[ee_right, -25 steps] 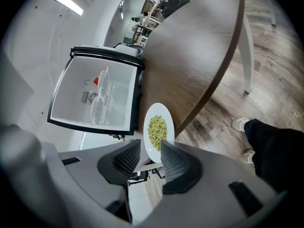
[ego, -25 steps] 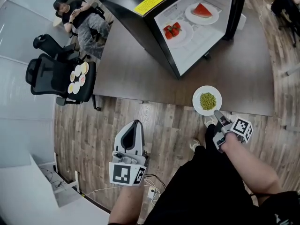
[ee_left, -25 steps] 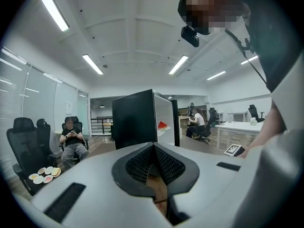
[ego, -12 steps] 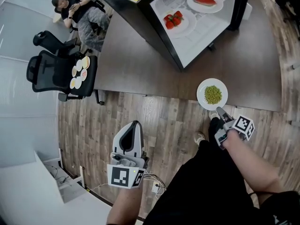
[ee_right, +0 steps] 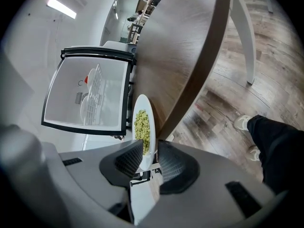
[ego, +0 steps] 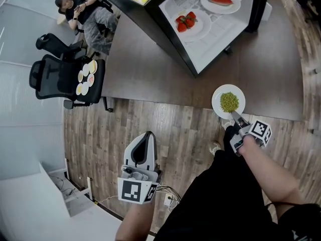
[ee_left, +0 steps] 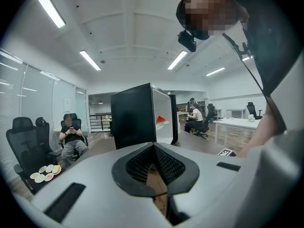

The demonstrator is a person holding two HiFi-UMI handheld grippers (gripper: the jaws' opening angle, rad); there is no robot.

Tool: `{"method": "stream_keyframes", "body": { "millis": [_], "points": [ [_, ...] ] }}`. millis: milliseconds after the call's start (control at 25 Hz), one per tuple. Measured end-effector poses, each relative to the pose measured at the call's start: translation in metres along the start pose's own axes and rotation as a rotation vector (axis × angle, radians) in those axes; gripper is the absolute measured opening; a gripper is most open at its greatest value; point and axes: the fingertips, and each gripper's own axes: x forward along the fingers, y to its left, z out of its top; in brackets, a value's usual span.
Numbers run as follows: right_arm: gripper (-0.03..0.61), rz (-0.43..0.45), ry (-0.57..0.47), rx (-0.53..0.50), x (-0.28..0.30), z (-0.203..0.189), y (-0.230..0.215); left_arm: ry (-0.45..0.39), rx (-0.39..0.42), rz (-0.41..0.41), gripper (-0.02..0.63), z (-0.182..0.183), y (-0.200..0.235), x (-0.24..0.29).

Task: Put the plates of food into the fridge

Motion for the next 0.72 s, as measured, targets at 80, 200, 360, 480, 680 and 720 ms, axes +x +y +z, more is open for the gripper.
{"method": "stream_keyframes", "body": {
  "millis": [80,200,360,480,680,720],
  "points": [
    [0.079,0.000,0.008,-0.019,0.002,0.001,0.002,-0.002,0.001,0.003,0.005,0.001,0.001,0.002],
    [0.059,0.008,0.014,-0.040,0.002,0.001,0.004,-0.004,0.000,0.006,0.005,0.002,0.004,0.007],
    [0.022,0.039,0.017,-0.052,0.001,0.003,0.016,-0.009,-0.008,0.007,0.005,0.006,0.006,0.012],
    [0.020,0.047,0.021,-0.049,-0.002,0.007,0.021,-0.020,-0.011,0.003,0.005,0.011,0.004,0.017],
    [0.018,0.075,0.021,-0.046,-0.004,0.017,0.034,-0.039,-0.009,0.007,0.005,0.020,0.003,0.025],
    [0.018,0.082,0.023,-0.048,-0.004,0.019,0.037,-0.043,-0.009,0.009,0.005,0.022,0.003,0.026]
  ]
}}
